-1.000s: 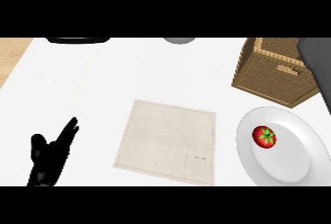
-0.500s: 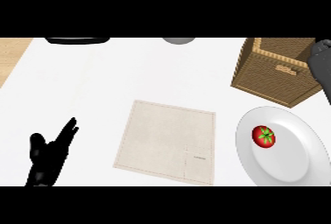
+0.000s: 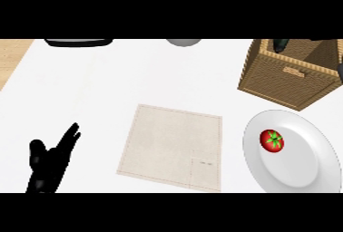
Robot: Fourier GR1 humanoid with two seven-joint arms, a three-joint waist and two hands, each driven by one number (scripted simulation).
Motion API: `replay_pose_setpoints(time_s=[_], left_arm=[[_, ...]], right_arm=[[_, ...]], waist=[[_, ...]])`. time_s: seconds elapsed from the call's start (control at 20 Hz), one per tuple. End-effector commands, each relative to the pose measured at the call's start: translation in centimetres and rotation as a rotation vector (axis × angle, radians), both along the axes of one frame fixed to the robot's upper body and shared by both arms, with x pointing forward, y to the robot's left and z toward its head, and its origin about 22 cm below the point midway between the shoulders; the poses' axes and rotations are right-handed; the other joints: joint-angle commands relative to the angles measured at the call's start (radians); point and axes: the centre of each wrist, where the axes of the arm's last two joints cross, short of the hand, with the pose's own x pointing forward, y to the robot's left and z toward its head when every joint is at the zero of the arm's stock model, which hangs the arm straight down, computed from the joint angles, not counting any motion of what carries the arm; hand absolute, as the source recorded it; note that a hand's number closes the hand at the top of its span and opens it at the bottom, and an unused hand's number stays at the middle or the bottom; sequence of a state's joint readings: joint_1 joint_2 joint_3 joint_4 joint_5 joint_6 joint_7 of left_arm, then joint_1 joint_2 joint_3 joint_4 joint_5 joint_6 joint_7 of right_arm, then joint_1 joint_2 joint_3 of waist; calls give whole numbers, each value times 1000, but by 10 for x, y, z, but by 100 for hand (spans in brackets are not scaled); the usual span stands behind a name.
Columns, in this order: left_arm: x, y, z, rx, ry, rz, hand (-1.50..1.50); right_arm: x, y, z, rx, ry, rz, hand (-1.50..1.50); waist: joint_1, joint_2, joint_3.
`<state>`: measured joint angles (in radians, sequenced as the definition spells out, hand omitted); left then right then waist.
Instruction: Pick the eggplant from the placemat and place it in the basket
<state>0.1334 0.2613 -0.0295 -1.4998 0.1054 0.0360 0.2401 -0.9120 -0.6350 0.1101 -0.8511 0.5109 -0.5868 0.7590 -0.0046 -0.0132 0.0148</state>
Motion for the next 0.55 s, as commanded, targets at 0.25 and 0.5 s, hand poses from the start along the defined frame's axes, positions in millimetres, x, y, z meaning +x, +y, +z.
replay_pose_setpoints(time_s=[0.25, 0.5], left_arm=[[-24, -4, -28, -25, 119, 31, 0], [-27, 6, -26, -16, 122, 48, 0]], right_arm=[[-31, -32, 23, 82, -140, -105, -150], [-73, -62, 13, 130, -151, -155, -150]], waist=[[-18, 5, -16], [-45, -1, -16]])
